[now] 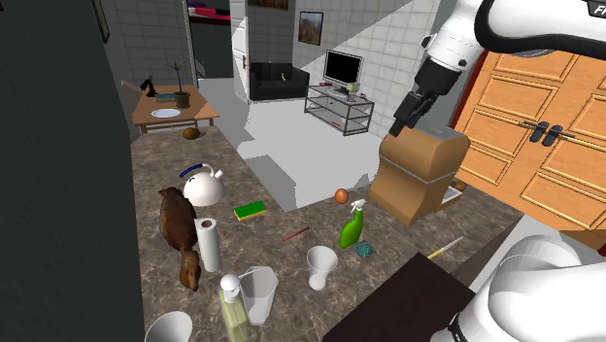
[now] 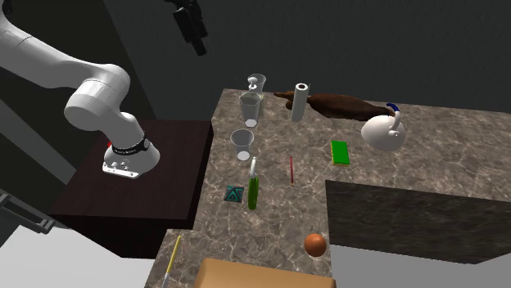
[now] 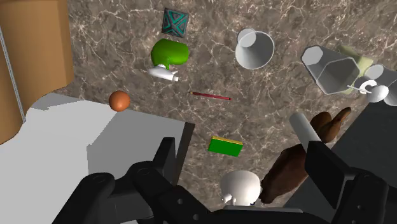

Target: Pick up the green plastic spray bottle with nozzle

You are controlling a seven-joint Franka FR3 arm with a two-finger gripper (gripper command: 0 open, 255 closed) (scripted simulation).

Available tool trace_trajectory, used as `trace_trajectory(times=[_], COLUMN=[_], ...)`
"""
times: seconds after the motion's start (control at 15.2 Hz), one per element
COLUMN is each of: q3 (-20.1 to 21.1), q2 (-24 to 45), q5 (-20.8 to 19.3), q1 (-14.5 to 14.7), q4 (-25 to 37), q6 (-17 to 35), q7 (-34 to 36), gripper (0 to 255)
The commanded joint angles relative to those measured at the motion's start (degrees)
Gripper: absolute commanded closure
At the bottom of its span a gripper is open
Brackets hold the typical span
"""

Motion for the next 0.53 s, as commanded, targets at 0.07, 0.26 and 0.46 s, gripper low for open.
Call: trace_trajectory(times=[0.07, 0.26, 0.46], q3=[-1.22, -5.03, -8.92], q2=[0.2, 1.41, 3.59], q5=[-0.42, -1.81, -3.25], q1=[0.52, 2.12, 3.65], q4=[-1.41, -5.07, -7.88], q6=[1.14, 4.58, 8.1], q7=[-2.64, -10.54, -18.5], gripper=[0, 0, 0])
